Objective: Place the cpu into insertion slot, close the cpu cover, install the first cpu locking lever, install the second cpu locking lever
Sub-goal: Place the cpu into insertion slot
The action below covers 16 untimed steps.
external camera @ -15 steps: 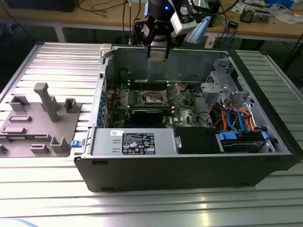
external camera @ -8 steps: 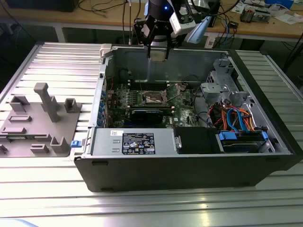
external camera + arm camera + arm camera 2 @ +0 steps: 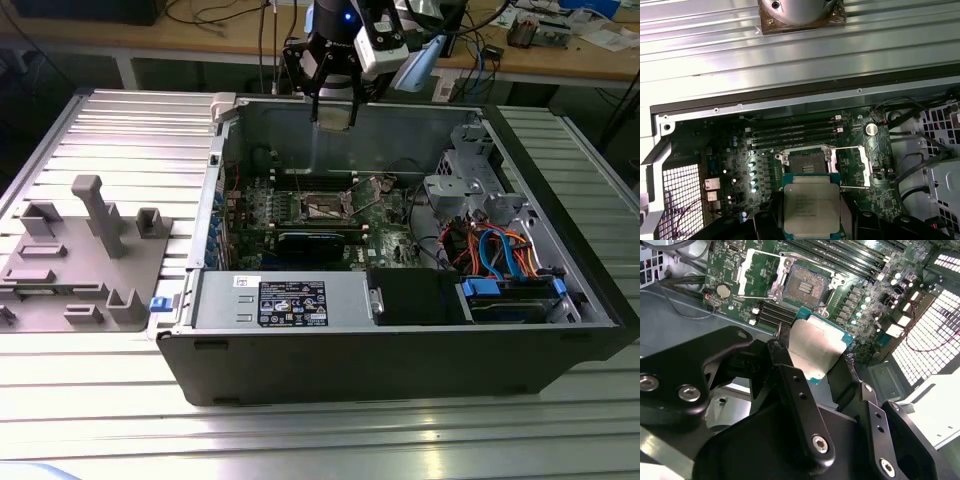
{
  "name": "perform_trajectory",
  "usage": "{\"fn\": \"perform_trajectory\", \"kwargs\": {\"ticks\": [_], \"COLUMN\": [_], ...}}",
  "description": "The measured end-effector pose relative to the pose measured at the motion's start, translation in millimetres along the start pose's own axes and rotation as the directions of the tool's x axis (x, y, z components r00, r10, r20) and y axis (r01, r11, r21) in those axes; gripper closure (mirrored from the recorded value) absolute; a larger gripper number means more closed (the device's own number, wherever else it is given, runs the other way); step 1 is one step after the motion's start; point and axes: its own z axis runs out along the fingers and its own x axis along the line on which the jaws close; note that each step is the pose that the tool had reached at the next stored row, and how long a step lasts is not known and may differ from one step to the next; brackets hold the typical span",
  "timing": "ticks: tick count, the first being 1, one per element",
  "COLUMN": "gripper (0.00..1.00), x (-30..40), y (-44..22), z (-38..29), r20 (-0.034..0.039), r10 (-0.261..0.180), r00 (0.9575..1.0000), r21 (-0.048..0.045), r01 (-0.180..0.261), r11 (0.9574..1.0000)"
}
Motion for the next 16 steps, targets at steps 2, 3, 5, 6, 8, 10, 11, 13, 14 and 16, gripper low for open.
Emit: {"fn": "perform_trajectory", "kwargs": {"ticks": [2,3,5,6,8,10,11,13,14,16], "gripper": [0.46,0.46,0.46,0.46,0.46,0.46,0.46,0.46,0.46,0.46], "x": [0.0,0.0,0.0,0.0,0.0,-0.1,-0.1,0.0,-0.1,-0.1], "y": [0.0,0.0,0.0,0.0,-0.1,-0.1,-0.1,-0.3,-0.3,-0.5], "z": [0.0,0.0,0.1,0.2,0.5,0.9,1.4,2.7,3.5,5.4], "r20": [0.0002,0.0005,0.0024,0.0049,0.0083,0.0105,0.0107,0.0108,0.0108,0.0108], "r10": [0.002,0.005,0.026,0.055,0.093,0.118,0.12,0.121,0.121,0.121], "r00": [1.0,1.0,0.9997,0.9985,0.9957,0.993,0.9927,0.9926,0.9926,0.9926], "r21": [-0.0001,0.0001,0.0,-0.0006,-0.0015,-0.0024,-0.0028,-0.0026,-0.0025,-0.0025], "r01": [-0.002,-0.005,-0.026,-0.055,-0.093,-0.118,-0.12,-0.121,-0.121,-0.121], "r11": [1.0,1.0,0.9997,0.9985,0.9957,0.993,0.9927,0.9927,0.9927,0.9927]}}
